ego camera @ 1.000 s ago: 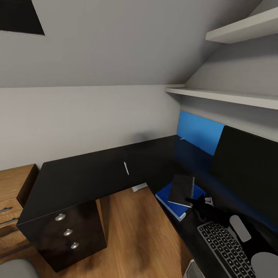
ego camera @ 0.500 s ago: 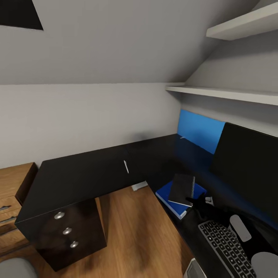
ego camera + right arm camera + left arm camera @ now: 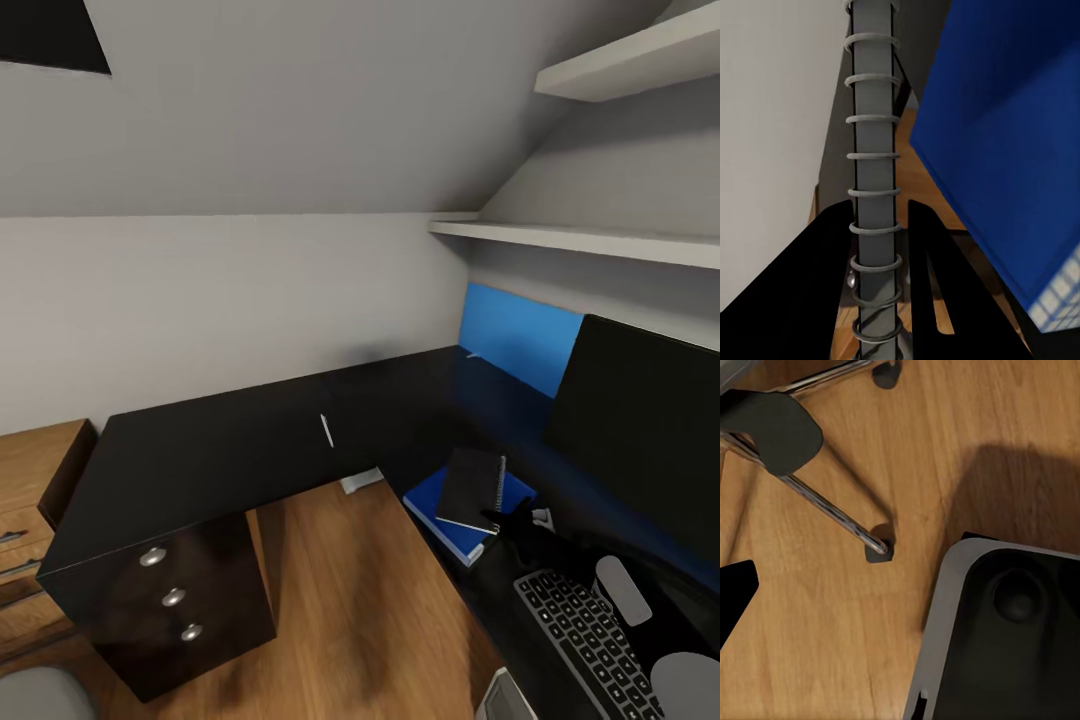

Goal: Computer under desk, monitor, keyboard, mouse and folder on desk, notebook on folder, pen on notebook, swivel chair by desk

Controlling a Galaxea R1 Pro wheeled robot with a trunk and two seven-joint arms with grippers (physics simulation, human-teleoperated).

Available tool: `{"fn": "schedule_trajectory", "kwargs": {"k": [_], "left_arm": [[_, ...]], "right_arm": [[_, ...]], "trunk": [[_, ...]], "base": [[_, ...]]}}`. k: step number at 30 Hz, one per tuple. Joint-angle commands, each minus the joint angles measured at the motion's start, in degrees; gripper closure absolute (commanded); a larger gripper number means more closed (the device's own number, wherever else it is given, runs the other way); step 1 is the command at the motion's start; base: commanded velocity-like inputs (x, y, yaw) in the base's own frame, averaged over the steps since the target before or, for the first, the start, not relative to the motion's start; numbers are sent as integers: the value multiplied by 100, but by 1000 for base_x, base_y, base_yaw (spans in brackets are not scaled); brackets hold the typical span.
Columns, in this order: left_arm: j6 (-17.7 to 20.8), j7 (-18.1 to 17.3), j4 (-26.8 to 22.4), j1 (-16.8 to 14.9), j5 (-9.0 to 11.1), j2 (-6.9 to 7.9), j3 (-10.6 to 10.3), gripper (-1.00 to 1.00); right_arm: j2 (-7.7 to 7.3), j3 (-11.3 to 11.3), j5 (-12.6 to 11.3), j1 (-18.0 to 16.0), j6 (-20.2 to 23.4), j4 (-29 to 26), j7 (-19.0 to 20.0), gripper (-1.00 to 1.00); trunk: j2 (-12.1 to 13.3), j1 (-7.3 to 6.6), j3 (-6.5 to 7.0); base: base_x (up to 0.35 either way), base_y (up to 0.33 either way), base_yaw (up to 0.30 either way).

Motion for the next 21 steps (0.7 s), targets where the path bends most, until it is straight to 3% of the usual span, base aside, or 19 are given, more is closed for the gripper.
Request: {"fn": "schedule_trajectory", "kwargs": {"k": [1,12,21], "left_arm": [[-3,-44,-9,2,59,0,-1,-100],[5,-34,-10,2,59,0,-1,-100],[-22,-21,75,-107,92,-225,73,-100]], "right_arm": [[1,-19,5,-3,32,1,19,100],[-5,-26,5,-3,36,1,25,100],[107,-79,-10,155,54,236,67,100]], "trunk": [[-3,0,-5],[-3,0,-5],[-3,0,-5]], "base": [[41,0,0],[94,0,0],[0,0,0]]}}
